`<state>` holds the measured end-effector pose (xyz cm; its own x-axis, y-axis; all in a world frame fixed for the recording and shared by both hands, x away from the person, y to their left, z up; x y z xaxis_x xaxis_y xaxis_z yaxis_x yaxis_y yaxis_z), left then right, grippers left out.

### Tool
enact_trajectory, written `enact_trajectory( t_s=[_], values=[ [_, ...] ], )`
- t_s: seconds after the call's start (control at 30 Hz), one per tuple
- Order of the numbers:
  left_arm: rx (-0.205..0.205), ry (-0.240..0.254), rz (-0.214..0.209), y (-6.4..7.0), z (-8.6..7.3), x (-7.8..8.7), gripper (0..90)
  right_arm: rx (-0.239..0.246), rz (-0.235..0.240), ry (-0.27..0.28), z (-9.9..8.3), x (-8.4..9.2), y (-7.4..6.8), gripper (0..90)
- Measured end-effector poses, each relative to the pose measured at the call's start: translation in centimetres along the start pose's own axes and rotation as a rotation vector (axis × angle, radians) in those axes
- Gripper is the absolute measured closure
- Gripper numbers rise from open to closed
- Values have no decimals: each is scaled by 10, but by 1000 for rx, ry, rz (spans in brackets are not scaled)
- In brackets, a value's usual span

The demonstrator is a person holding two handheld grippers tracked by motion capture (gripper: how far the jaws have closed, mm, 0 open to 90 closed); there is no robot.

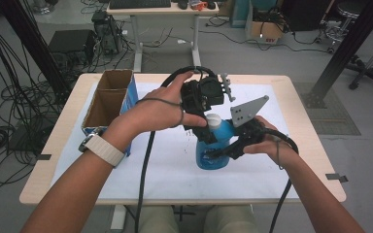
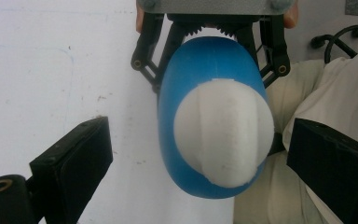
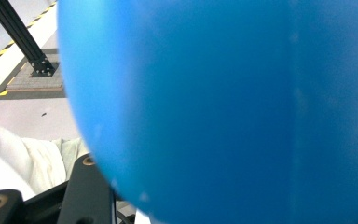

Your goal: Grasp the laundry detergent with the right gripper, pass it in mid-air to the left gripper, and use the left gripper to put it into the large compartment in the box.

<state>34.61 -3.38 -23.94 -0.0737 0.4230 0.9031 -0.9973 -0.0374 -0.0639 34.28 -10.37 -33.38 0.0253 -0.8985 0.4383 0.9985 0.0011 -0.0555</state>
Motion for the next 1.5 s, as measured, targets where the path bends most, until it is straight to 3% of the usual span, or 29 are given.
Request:
enact_trajectory(
  t_s=[1.5],
  values=[
    [-1,7,10,1,2,1,70,-1,-6,-6,-1,1,0,423]
  ],
)
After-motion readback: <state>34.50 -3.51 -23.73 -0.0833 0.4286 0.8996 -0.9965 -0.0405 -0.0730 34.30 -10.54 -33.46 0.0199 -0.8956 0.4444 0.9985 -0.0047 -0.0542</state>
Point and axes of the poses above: each handheld gripper's, and its own axes: x roughly backward along the jaws, z roughly out of its top, y roughly to its right, the point moved 8 cm from there along -x, roughly forward along the jaws, and after that the axes turned 5 degrees about y, right-handed, at the moved point
